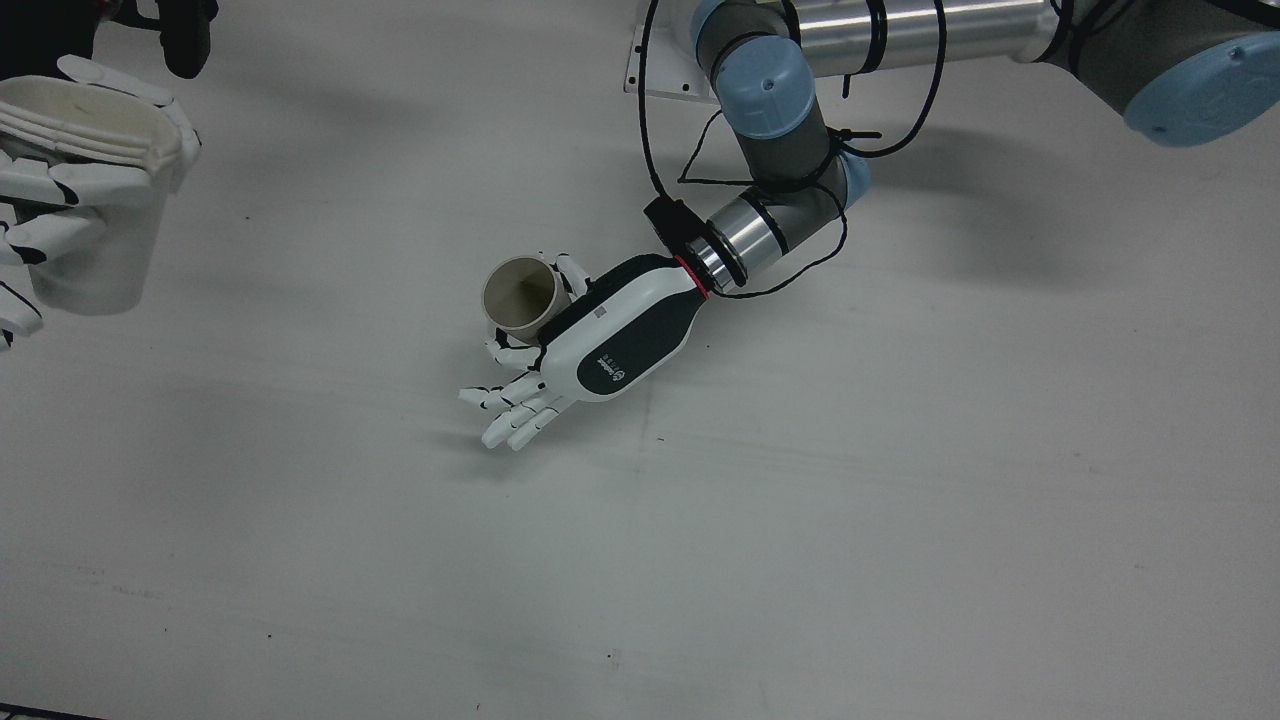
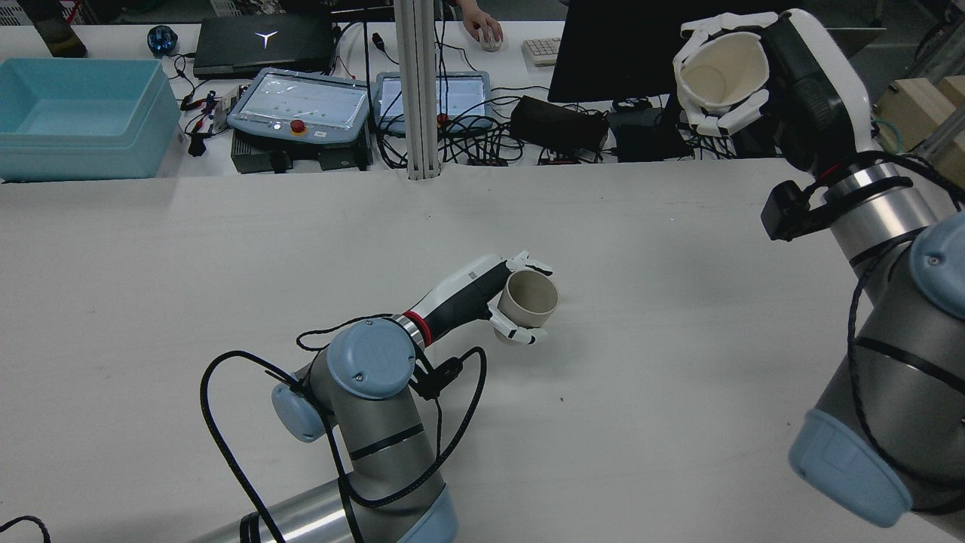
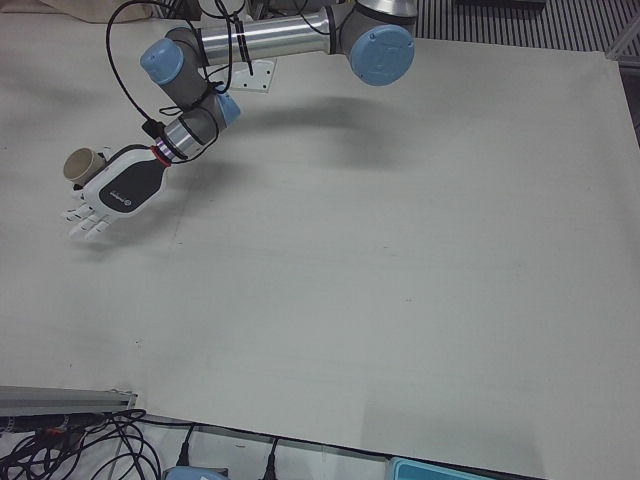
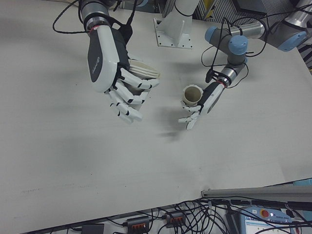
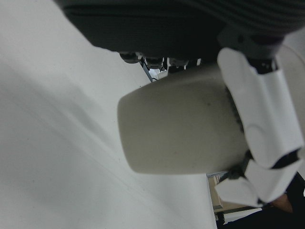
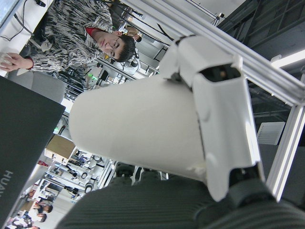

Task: Pour water
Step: 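Tilt the right hand's cup over the left hand's cup to pour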

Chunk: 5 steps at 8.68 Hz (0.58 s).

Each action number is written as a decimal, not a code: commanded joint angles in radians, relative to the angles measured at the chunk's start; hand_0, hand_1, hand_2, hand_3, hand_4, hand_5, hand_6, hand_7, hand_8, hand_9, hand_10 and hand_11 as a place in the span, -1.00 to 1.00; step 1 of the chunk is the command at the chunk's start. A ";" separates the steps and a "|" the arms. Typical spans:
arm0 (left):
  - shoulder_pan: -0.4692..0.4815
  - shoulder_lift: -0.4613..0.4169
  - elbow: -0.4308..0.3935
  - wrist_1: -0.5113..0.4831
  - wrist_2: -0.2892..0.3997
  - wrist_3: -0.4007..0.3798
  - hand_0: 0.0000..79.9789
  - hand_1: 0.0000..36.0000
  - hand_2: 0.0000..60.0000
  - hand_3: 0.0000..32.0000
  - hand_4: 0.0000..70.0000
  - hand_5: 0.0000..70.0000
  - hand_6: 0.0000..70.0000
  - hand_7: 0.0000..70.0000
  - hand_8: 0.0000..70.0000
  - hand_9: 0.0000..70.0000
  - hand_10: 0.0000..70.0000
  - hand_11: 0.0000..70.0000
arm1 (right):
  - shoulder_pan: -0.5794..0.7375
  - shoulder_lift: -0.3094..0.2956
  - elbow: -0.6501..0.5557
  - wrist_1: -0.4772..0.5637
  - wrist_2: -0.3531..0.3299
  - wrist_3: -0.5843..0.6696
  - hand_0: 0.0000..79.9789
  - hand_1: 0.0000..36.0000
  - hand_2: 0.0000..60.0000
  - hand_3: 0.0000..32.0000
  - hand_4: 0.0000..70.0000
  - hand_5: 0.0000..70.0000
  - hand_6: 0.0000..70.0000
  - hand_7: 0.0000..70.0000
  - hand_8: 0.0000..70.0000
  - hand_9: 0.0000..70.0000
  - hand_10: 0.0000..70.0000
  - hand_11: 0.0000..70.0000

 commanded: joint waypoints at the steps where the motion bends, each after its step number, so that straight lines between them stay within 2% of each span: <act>1: 0.002 -0.042 0.007 -0.012 0.001 0.001 0.23 1.00 1.00 -1.00 0.84 1.00 -0.63 -0.29 -0.93 -0.90 -1.00 -1.00 | -0.196 0.025 0.155 0.002 0.164 -0.432 1.00 1.00 1.00 -1.00 1.00 0.97 0.30 1.00 -0.53 -0.22 -0.68 -0.45; 2: -0.003 -0.042 -0.019 -0.001 0.002 -0.012 0.24 1.00 1.00 -1.00 0.84 1.00 -0.64 -0.29 -0.93 -0.90 -1.00 -1.00 | -0.255 0.025 0.191 0.002 0.224 -0.565 1.00 1.00 1.00 -1.00 1.00 0.97 0.26 1.00 -0.57 -0.27 -0.67 -0.43; 4: -0.023 -0.039 -0.035 0.025 0.004 -0.100 0.24 1.00 1.00 -1.00 0.83 1.00 -0.65 -0.31 -0.94 -0.90 -1.00 -1.00 | -0.297 0.019 0.182 0.005 0.286 -0.687 1.00 1.00 1.00 -1.00 1.00 0.90 0.10 1.00 -0.64 -0.38 -0.64 -0.39; 5: -0.038 -0.034 -0.068 0.040 0.004 -0.105 0.23 1.00 1.00 -1.00 0.81 1.00 -0.65 -0.32 -0.94 -0.91 -1.00 -1.00 | -0.297 0.013 0.179 0.005 0.318 -0.736 1.00 1.00 1.00 -1.00 1.00 0.87 0.06 0.95 -0.65 -0.40 -0.64 -0.38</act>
